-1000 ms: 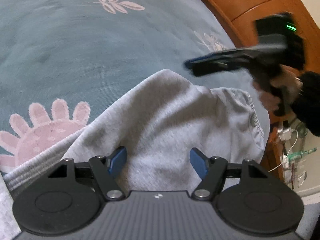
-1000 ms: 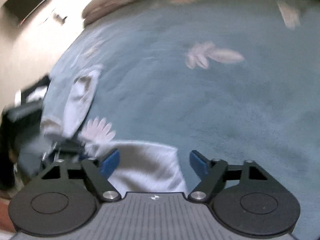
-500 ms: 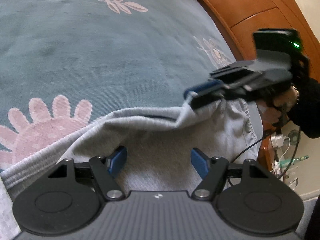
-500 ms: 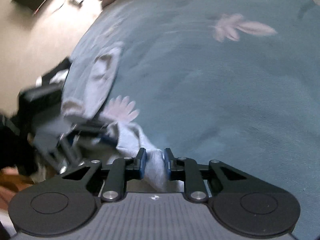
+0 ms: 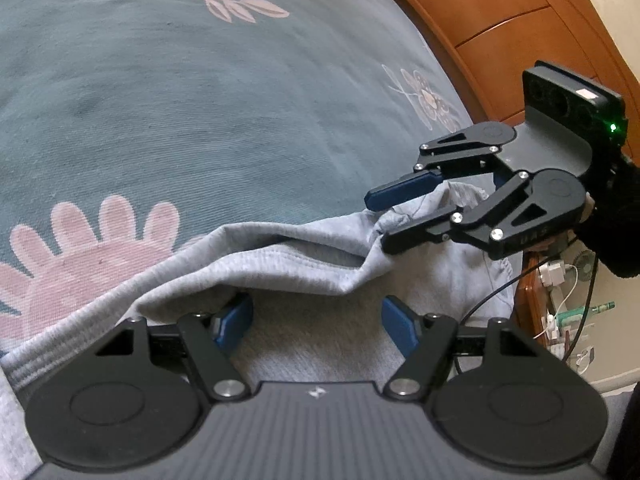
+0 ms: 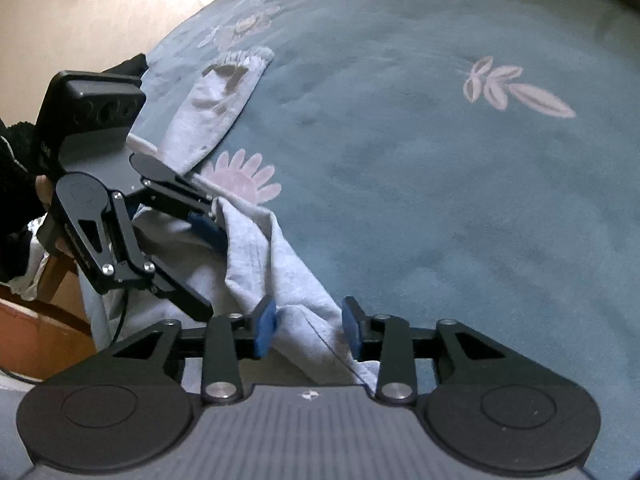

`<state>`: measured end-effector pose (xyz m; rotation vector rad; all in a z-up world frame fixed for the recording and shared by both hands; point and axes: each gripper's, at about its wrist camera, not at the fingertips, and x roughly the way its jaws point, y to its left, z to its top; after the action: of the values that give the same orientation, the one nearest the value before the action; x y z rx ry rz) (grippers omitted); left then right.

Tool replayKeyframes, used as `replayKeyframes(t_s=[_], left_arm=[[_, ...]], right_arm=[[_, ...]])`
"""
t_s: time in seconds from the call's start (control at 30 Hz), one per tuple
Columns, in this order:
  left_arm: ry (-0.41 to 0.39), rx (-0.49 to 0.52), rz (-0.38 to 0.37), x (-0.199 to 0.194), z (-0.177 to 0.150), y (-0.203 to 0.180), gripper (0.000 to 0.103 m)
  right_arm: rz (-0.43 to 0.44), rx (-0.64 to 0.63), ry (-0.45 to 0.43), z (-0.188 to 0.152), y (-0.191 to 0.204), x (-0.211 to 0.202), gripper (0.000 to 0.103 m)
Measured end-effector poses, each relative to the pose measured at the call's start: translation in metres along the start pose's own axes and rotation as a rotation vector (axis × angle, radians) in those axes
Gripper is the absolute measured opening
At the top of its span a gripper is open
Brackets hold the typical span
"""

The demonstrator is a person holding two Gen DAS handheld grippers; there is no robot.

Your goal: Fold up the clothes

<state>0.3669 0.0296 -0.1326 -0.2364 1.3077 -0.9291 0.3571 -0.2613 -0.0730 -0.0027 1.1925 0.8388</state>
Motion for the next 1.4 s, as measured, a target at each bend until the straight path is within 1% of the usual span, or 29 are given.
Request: replayKeyframes(t_s=[0.1, 0.17, 0.3, 0.33, 0.37, 0.4, 0.5, 0.57, 0.6, 0.67, 0.73, 0.77, 0.8, 0.83, 0.9, 0.93, 0.97, 1.03, 1.07, 1.1, 1.13, 1.17, 1.23, 1.3, 1.4], left_arm=[[0.002, -0.033, -0.012, 0.000, 0.003, 0.003, 0.073], [0.002, -0.063, -0.026, 0.000, 0.005, 0.007, 0.073], [0.016, -0.050, -0.032, 0.000, 0.009, 0.009, 0.073], [0.020, -0.048, -0.029, 0.000, 0.009, 0.009, 0.073], [0.025, -0.047, -0.025, 0.000, 0.011, 0.008, 0.073], [0.031, -0.045, -0.020, 0.000, 0.012, 0.007, 0.072], [0.042, -0.012, 0.023, -0.004, 0.021, -0.005, 0.070], [0.036, 0.016, 0.019, -0.007, 0.028, -0.014, 0.070], [0.034, 0.029, 0.011, -0.008, 0.031, -0.018, 0.072], [0.051, 0.051, 0.003, -0.006, 0.035, -0.023, 0.073], [0.094, 0.066, 0.024, -0.001, 0.031, -0.024, 0.073], [0.116, 0.067, 0.038, 0.001, 0.027, -0.024, 0.073], [0.135, 0.071, 0.052, 0.003, 0.024, -0.025, 0.073], [0.139, 0.083, 0.060, 0.001, 0.020, -0.028, 0.073], [0.108, 0.111, 0.086, -0.009, 0.013, -0.036, 0.073], [0.086, 0.122, 0.102, -0.016, 0.011, -0.038, 0.072], [0.062, 0.131, 0.119, -0.024, 0.009, -0.041, 0.072], [-0.003, 0.158, 0.188, -0.041, 0.005, -0.045, 0.071], [-0.028, 0.170, 0.229, -0.048, 0.004, -0.045, 0.069], [-0.048, 0.177, 0.270, -0.054, 0.004, -0.042, 0.063], [-0.067, 0.182, 0.310, -0.060, 0.004, -0.039, 0.062], [-0.069, 0.168, 0.324, -0.062, 0.004, -0.032, 0.062], [-0.050, 0.133, 0.368, -0.063, 0.002, -0.019, 0.054], [-0.053, 0.116, 0.402, -0.068, -0.001, -0.015, 0.053], [-0.116, 0.056, 0.390, -0.083, -0.013, -0.017, 0.053]], right_arm=[[0.029, -0.018, 0.012, -0.001, -0.003, -0.002, 0.043], [0.068, -0.037, 0.025, -0.001, -0.004, -0.004, 0.043], [0.097, -0.100, 0.054, 0.000, -0.007, -0.007, 0.043], [0.092, -0.117, 0.064, 0.001, -0.007, -0.006, 0.040], [0.076, -0.135, 0.072, 0.002, -0.007, -0.005, 0.023], [0.045, -0.165, 0.082, 0.003, -0.005, -0.004, 0.020], [-0.032, -0.199, 0.045, 0.010, -0.005, -0.005, 0.016], [-0.089, -0.178, 0.008, 0.017, -0.014, -0.007, 0.012], [-0.117, -0.166, -0.009, 0.021, -0.019, -0.008, 0.012], [-0.139, -0.124, -0.017, 0.026, -0.030, -0.004, 0.012], [-0.161, -0.104, -0.015, 0.028, -0.034, -0.001, 0.014], [-0.177, -0.098, -0.023, 0.028, -0.034, -0.003, 0.018], [-0.193, -0.093, -0.032, 0.028, -0.033, -0.004, 0.022], [-0.197, -0.077, -0.043, 0.027, -0.033, -0.008, 0.032], [-0.194, -0.040, -0.061, 0.023, -0.032, -0.015, 0.037], [-0.198, -0.028, -0.063, 0.021, -0.030, -0.016, 0.043], [-0.201, -0.016, -0.064, 0.018, -0.028, -0.018, 0.045], [-0.204, 0.003, -0.062, 0.013, -0.024, -0.019, 0.045], [-0.201, 0.007, -0.056, 0.010, -0.021, -0.019, 0.045], [-0.199, 0.012, -0.055, 0.008, -0.016, -0.018, 0.045], [-0.196, 0.017, -0.058, 0.006, -0.012, -0.017, 0.045], [-0.191, 0.023, -0.060, 0.004, -0.008, -0.016, 0.045], [-0.182, 0.031, -0.063, 0.000, 0.001, -0.014, 0.045], [-0.184, 0.025, -0.063, -0.003, 0.011, -0.013, 0.046], [-0.181, 0.002, -0.059, -0.008, 0.027, -0.013, 0.050]])
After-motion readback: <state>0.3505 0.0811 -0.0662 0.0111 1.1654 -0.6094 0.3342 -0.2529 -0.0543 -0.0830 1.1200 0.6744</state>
